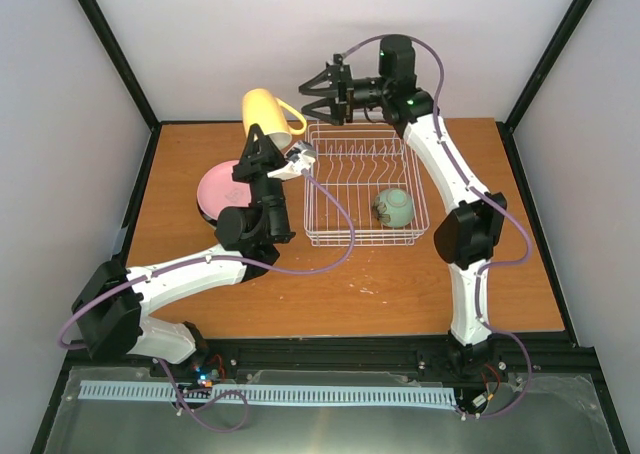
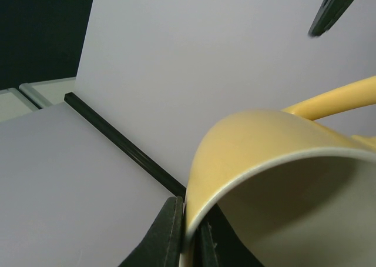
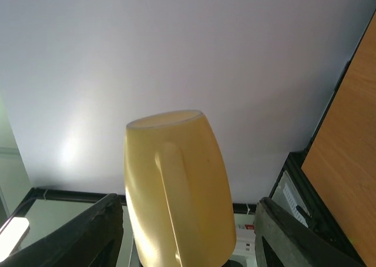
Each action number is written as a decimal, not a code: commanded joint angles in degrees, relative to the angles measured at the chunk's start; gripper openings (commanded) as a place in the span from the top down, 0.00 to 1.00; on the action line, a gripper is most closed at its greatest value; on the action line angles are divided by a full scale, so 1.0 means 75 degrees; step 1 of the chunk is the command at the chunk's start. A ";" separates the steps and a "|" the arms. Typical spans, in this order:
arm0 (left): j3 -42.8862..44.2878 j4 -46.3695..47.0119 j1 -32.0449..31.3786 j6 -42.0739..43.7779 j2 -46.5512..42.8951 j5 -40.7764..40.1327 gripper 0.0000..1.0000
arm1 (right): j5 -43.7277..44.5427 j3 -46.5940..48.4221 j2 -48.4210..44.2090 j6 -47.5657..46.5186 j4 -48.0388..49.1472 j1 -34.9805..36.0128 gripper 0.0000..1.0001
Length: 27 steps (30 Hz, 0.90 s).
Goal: Load the mixed dishes into the dish rack
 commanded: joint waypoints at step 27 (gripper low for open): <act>-0.0050 -0.0254 -0.0106 -0.0836 -0.0282 0.0512 0.99 | -0.0386 -0.0269 -0.0463 0.0292 0.0549 0.0702 0.97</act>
